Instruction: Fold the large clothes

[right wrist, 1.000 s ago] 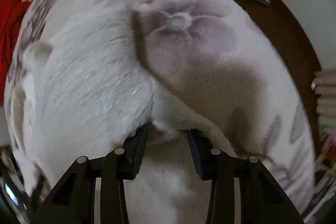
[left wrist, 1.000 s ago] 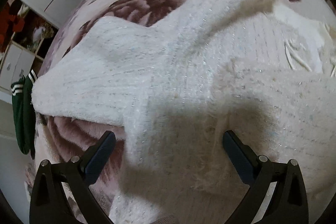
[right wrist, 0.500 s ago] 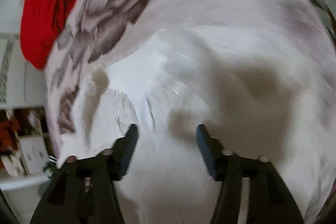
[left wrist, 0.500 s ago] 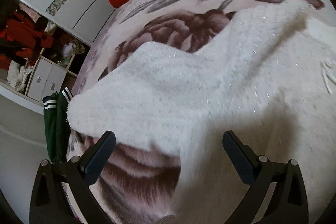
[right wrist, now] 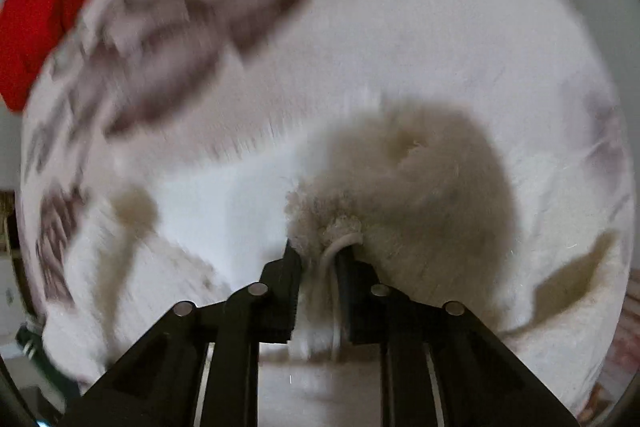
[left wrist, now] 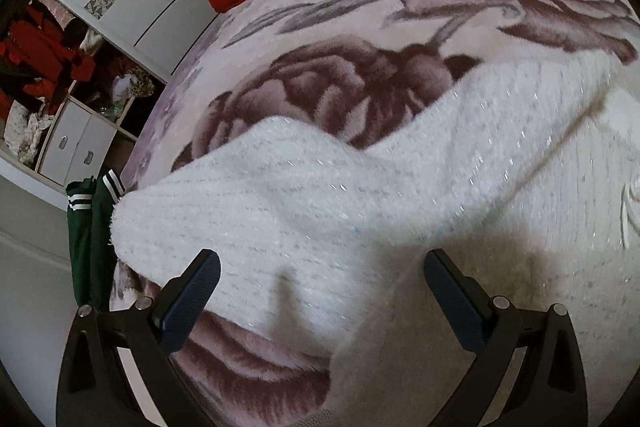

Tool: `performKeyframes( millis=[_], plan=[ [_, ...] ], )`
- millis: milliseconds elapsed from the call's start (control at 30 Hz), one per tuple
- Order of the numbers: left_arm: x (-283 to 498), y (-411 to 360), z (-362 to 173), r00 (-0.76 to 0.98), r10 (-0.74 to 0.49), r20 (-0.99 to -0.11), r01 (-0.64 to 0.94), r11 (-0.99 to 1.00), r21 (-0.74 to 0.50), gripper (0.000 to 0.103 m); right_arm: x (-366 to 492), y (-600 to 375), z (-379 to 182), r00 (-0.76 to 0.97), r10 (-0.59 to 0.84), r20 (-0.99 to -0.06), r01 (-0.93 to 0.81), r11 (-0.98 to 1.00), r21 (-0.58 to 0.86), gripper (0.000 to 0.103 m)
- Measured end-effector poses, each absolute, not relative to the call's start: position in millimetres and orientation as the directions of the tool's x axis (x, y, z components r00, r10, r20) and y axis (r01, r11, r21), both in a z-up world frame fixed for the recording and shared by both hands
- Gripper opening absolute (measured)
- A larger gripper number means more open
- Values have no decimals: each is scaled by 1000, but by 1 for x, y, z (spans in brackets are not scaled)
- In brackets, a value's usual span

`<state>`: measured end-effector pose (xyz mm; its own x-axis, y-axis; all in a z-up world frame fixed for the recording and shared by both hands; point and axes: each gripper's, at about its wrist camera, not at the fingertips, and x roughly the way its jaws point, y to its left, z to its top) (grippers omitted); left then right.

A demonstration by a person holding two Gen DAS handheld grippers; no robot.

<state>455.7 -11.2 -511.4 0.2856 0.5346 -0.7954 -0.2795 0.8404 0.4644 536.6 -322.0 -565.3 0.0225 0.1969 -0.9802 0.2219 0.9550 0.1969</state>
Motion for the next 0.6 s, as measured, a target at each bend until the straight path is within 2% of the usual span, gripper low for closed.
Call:
performKeyframes(
  millis=[67,167,267,333,400,433,467,500,600],
  plan=[
    [456,-7,-503,299,575,-761,-302,814,496,103,530,-327,-559,18,232,-972,240,943,230,27],
    [460,0,-495,316,667,-674,-342,743,575,103,499,-326,-514,144,346,-927,166,915,368,39],
    [468,4,-502,302,692,-656,-339,721,604,103,493,-305,-515,103,467,-878,84,876,475,40],
    [473,7,-508,283,688,-668,-333,724,604,103,505,-286,-541,13,454,-891,56,889,454,48],
    [473,8,-508,283,687,-669,-331,725,604,103,511,-271,-568,-51,358,-933,26,934,357,48],
    [472,9,-506,289,686,-668,-332,726,602,103,510,-267,-578,-75,349,-934,26,937,349,47],
    [472,9,-505,292,685,-668,-334,727,600,103,518,-263,-580,-69,343,-937,27,939,342,40],
    [469,10,-503,297,683,-667,-334,729,597,103,517,-260,-573,-39,348,-937,21,937,348,21],
    [464,11,-504,297,679,-672,-327,733,596,103,513,-249,-545,49,270,-962,-81,961,266,19]
  ],
)
